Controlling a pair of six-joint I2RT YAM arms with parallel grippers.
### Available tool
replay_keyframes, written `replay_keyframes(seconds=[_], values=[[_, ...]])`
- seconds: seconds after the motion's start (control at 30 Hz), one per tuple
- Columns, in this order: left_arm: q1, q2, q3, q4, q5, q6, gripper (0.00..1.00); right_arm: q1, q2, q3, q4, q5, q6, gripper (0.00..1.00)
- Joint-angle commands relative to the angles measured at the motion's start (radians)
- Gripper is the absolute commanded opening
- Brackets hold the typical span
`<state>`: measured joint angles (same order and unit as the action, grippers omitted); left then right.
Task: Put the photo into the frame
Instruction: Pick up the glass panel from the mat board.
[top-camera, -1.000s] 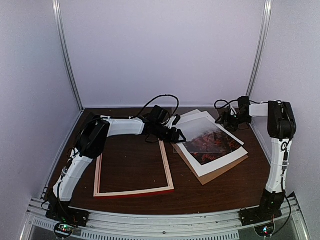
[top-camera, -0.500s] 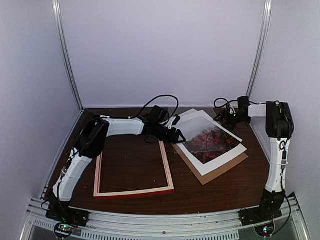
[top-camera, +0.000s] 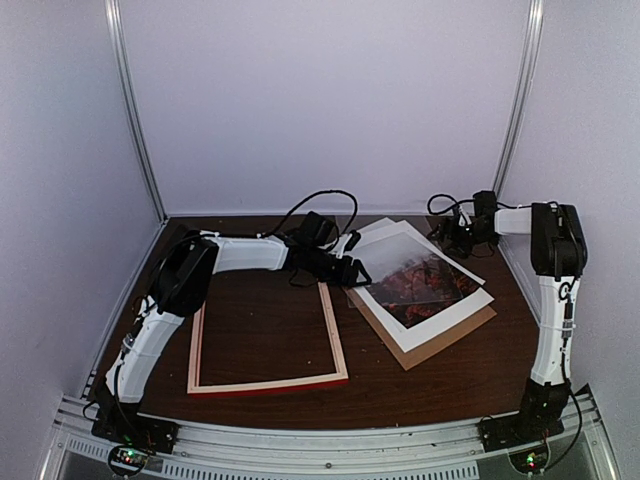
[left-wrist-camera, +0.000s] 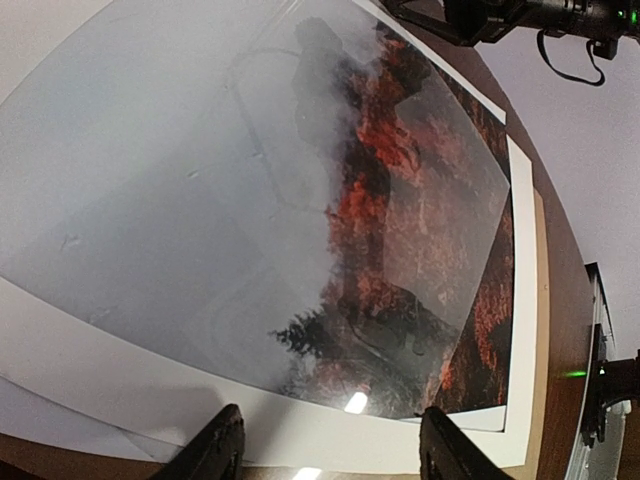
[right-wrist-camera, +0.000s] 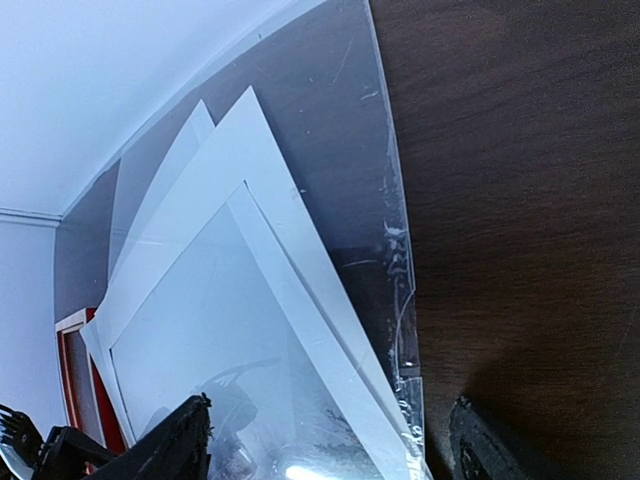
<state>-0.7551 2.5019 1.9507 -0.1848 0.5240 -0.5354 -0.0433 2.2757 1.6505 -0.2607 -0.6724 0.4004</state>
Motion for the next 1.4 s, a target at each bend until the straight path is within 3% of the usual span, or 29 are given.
replay_keyframes(seconds=[0.0, 0.33, 0.57, 0.87, 1.37], values=[[-0.013, 0.004, -0.038, -0.1, -0.01, 0.003, 0.61, 0.0, 0.018, 0.032, -0.014, 0.034, 0.03, 0.82], [-0.013, 0.003, -0.038, -0.1, -0.013, 0.003, 0.61, 0.022, 0.08, 0.07, -0.022, -0.109, 0.101, 0.77], [-0.013, -0.001, -0.044, -0.103, -0.013, 0.003, 0.61, 0.022, 0.03, 0.022, -0.028, -0.146, 0.129, 0.72], [-0.013, -0.008, -0.054, -0.098, -0.016, 0.003, 0.61, 0.0, -0.069, -0.066, 0.089, -0.229, 0.208, 0.65], [-0.013, -0.018, -0.067, -0.094, -0.02, 0.003, 0.61, -0.004, -0.132, -0.114, 0.078, -0.273, 0.163, 0.6]])
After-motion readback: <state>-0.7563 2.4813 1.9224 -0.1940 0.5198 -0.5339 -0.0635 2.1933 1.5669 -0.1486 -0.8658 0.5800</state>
